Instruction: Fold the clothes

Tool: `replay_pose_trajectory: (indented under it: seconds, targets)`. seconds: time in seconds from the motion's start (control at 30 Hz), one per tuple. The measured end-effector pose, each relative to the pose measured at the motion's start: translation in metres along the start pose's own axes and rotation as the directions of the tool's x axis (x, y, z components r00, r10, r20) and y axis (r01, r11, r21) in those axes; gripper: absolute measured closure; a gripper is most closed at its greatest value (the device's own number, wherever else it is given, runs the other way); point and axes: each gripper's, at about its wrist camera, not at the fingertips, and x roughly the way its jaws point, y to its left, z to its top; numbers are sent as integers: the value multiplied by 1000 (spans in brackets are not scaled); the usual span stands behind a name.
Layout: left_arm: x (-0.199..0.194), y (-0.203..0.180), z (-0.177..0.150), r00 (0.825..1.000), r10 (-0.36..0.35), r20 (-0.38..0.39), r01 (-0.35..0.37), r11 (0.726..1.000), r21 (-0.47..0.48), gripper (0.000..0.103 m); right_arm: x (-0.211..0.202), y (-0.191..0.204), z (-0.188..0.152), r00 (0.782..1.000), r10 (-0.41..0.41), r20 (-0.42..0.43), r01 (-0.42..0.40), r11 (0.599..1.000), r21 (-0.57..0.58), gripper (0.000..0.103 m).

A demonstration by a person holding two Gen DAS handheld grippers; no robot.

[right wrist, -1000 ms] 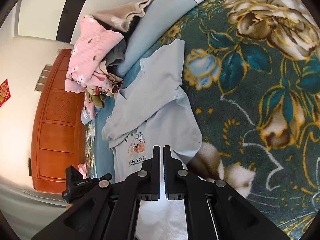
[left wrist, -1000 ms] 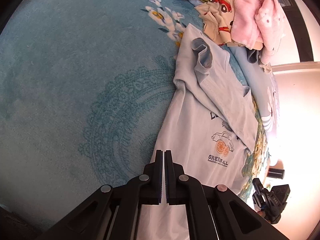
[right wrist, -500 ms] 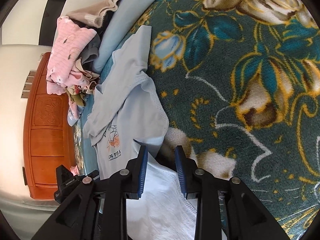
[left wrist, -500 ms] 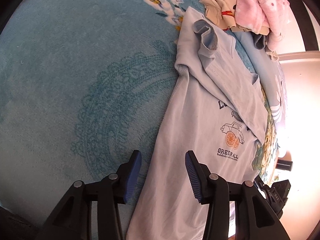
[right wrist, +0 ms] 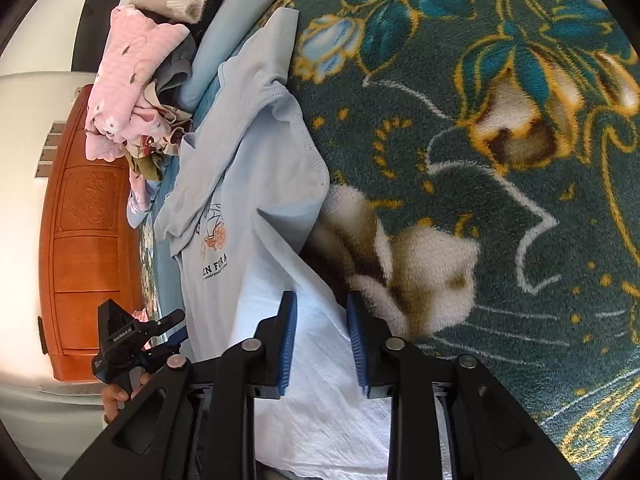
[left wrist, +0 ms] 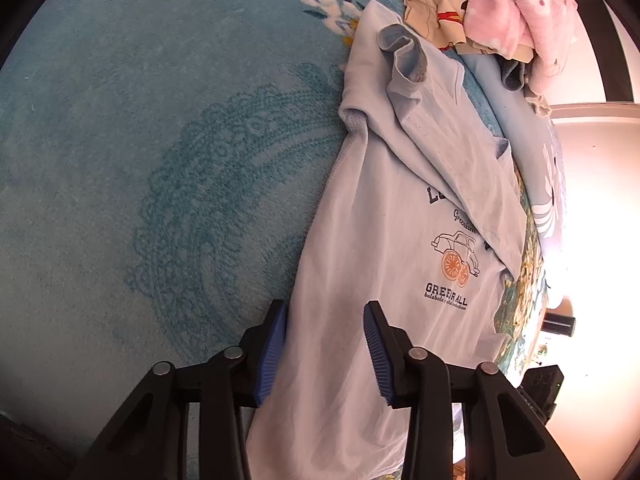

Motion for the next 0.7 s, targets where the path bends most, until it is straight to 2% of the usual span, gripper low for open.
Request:
replay_pose_trajectory:
  seconds: [0.03,0.07,0.1,0.27,0.37,0.47,0.57,0.6,0.7]
  targets:
    - [-1,2,0,1000,3,2,-3,1000,-9,76,0,1,0,1000,-1,10,1,1000,3,98]
    - [-1,5,0,1000,-1,2,1,1000,-22,88,0,2,1,1000,2,20,-2,1000,7,100]
    - [-1,8,1,1000,-10,-1,10,999,-32,95,1,5,3,1000,13,24,-13,1000,10,100]
    - [-9,3,4,998,-46,35,46,999,-1,97,-4,23,12,993,115,37,-116,993,13,101]
    - [-28,-4,18,989,-90,121,87,996,33,98,-15,36,24,982,173,78,-174,985,6,101]
    - [-47,-21,50,975,-86,205,69,994,88,98,-30,48,44,968,203,145,-203,979,-11,101]
    - [-53,-45,74,960,-104,260,77,990,115,98,-40,58,66,956,206,208,-206,978,-21,101]
    - [-55,-48,80,956,-104,274,74,990,120,94,-41,62,72,955,201,218,-200,979,-25,101]
    - [-46,-54,92,965,-65,255,35,992,118,91,-33,69,83,964,156,214,-152,988,-35,101]
